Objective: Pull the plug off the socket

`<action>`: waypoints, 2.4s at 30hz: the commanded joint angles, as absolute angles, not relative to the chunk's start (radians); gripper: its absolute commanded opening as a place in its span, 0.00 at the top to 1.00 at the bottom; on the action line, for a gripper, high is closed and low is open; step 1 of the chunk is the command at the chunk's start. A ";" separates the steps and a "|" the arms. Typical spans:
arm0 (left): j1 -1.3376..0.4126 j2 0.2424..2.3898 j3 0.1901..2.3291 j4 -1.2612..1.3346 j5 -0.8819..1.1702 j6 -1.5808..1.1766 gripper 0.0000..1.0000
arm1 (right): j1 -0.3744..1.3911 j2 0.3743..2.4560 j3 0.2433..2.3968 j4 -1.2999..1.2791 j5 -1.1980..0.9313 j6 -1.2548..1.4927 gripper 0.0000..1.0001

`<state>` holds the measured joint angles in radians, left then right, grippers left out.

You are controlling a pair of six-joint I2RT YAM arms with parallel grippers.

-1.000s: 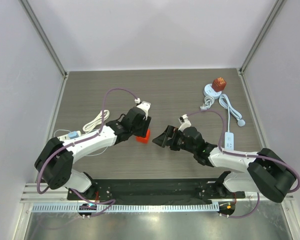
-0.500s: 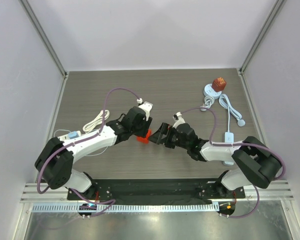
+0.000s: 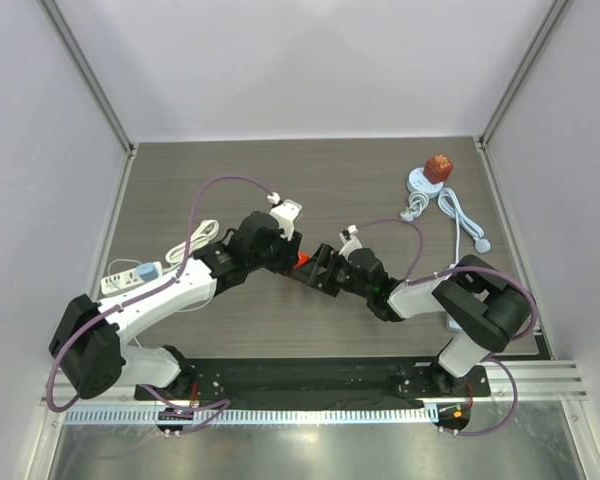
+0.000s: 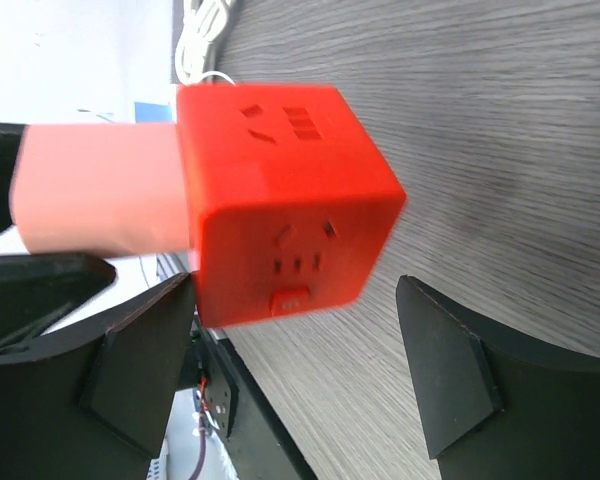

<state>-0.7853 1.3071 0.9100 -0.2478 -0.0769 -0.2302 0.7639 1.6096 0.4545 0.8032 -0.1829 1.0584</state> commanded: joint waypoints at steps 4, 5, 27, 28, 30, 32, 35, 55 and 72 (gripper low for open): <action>-0.788 1.275 0.917 -0.183 -0.005 -0.235 1.00 | 0.762 1.608 0.457 0.903 -0.141 1.066 0.14; -0.788 1.276 0.917 -0.183 -0.005 -0.236 1.00 | 0.762 1.608 0.456 0.905 -0.140 1.055 0.13; -0.788 1.246 0.874 -0.118 0.025 -0.232 1.00 | 0.764 1.785 0.339 1.264 -0.109 1.265 0.91; -0.788 1.232 0.868 -0.111 0.026 -0.229 1.00 | 0.765 1.805 0.333 1.272 -0.092 1.278 0.99; -0.787 1.221 0.848 -0.084 0.025 -0.230 1.00 | 0.765 1.812 0.313 1.278 -0.066 1.305 0.98; -0.788 1.198 0.832 -0.061 0.020 -0.230 1.00 | 0.767 1.796 0.308 1.206 -0.028 1.310 0.99; -0.787 1.160 0.804 -0.019 0.014 -0.233 1.00 | 0.773 1.760 0.318 1.085 0.027 1.296 0.99; -0.788 1.035 0.702 0.145 0.088 -0.215 1.00 | 0.830 1.711 0.475 0.600 0.205 1.241 0.99; -0.779 0.988 0.669 0.199 0.075 -0.256 1.00 | 0.841 1.862 0.445 0.865 0.088 1.279 0.99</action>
<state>-0.7494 1.0836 0.6182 -0.0288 -0.0776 -0.2020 0.8730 1.7786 0.4831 0.9825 -0.0280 1.2602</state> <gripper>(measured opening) 0.463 0.671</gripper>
